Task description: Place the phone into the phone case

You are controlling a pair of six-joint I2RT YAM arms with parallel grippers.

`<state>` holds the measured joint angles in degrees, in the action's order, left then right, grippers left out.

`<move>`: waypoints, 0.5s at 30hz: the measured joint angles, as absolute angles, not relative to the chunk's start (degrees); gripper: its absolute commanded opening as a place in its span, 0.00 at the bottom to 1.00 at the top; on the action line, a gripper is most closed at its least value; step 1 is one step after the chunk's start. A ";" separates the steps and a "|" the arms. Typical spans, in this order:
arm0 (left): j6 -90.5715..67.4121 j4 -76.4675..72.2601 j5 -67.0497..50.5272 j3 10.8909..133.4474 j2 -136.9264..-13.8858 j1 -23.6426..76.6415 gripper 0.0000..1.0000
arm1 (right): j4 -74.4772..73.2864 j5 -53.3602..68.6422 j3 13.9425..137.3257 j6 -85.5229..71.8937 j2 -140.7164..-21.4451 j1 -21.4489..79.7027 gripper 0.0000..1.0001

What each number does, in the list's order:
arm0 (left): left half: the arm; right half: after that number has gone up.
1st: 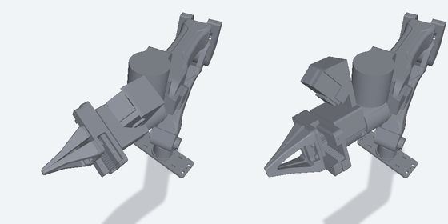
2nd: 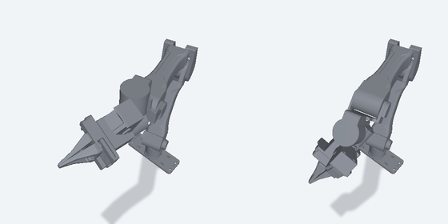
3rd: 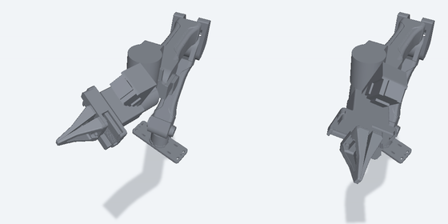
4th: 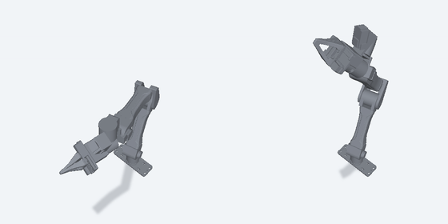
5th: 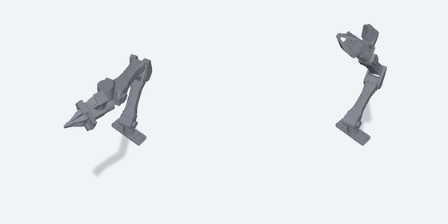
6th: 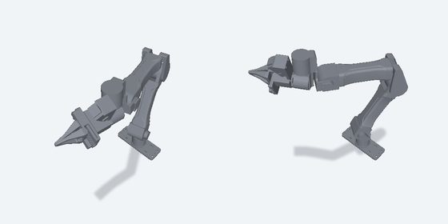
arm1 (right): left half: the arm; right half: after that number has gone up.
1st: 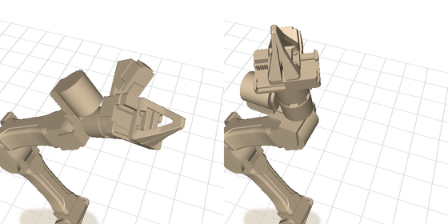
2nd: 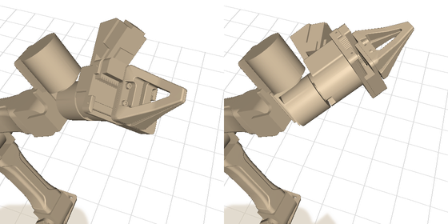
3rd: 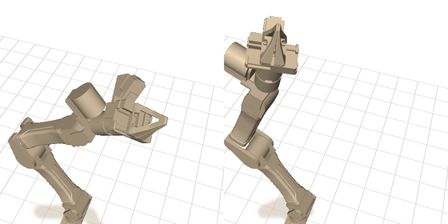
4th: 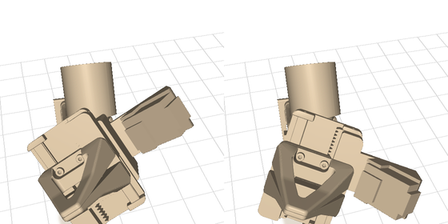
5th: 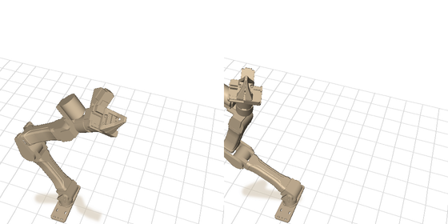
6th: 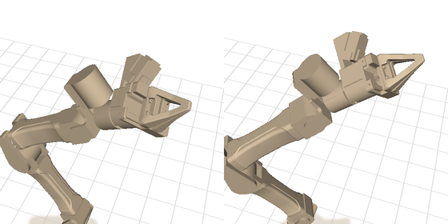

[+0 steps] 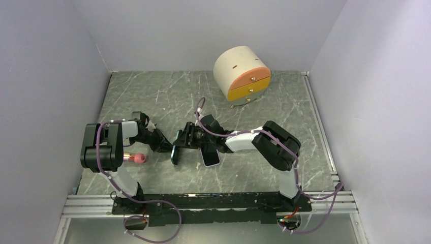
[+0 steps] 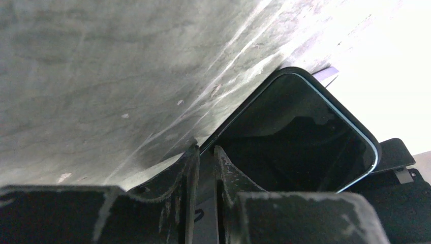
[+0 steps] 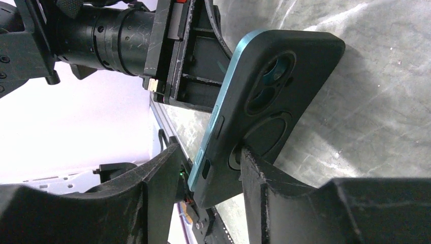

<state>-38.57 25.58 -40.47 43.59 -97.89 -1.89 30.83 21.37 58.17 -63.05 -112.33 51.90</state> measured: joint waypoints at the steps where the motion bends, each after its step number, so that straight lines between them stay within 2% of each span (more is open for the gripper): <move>1: -38.54 25.65 -40.47 43.59 -97.89 -1.89 0.23 | 30.68 21.37 58.30 -63.00 -112.33 51.92 0.56; 5: -38.54 25.91 -40.49 43.59 -97.86 -1.89 0.23 | 29.52 21.12 58.54 -62.96 -112.33 51.96 0.61; 10: -38.59 26.00 -40.66 43.59 -97.45 -1.78 0.24 | 27.88 20.43 58.54 -62.48 -112.33 51.96 0.54; 15: -38.68 25.98 -40.91 43.59 -96.05 -1.61 0.25 | 25.71 19.49 58.57 -61.93 -112.31 51.96 0.59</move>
<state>-38.68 25.98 -40.91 43.59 -96.05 -1.61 25.71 19.49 58.57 -61.93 -112.31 51.96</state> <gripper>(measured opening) 0.241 0.554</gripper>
